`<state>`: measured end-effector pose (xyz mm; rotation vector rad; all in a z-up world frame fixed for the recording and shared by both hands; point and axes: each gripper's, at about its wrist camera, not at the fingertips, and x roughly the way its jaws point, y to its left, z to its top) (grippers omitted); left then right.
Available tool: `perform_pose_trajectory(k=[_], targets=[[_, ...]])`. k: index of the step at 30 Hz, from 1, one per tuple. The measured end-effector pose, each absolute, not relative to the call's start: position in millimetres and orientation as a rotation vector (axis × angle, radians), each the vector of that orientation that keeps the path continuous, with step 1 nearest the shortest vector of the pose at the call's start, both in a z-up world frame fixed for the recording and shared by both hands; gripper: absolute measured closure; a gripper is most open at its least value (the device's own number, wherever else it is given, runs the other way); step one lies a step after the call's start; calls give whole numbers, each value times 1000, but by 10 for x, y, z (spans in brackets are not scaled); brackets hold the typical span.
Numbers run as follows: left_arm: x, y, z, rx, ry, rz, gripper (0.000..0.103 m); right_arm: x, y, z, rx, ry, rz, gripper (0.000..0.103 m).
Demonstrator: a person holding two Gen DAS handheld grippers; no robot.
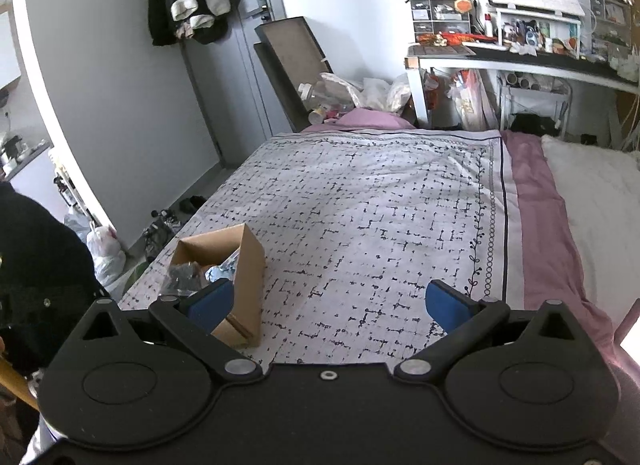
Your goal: Organize soft objects
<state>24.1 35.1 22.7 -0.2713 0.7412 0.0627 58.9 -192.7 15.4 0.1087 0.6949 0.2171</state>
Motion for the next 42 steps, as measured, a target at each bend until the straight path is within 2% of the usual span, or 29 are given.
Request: perform_pose_trajectory(k=[15,42], targets=[[58,200,189,-161,742,78,1,452,-1882,115,67,697,214,0],[54,146,129,-117,725,66,1,436,-1735,17,-27,716,215,0]])
